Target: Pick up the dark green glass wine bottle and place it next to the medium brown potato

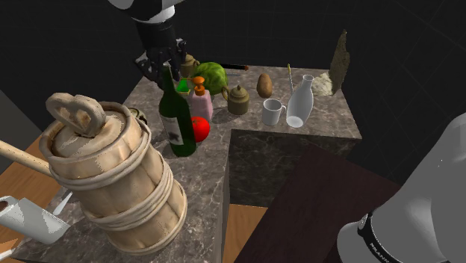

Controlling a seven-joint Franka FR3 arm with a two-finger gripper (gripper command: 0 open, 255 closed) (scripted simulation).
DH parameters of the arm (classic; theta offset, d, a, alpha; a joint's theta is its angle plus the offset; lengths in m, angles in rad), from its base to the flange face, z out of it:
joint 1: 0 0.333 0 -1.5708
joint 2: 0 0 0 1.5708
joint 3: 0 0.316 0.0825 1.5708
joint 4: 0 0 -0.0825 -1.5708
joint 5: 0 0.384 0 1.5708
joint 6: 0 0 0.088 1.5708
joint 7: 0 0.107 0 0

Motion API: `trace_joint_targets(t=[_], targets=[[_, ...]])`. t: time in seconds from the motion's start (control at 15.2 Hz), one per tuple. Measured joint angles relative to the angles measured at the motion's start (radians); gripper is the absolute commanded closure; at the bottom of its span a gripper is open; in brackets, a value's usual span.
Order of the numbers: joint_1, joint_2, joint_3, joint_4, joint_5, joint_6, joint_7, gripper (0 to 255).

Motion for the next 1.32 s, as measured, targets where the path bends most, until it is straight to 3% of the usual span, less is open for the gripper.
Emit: trace_joint_targets(t=[1.32], targets=[[-0.001,-0.062,0.001,0.193,0.013,-0.254,-0.02,255]])
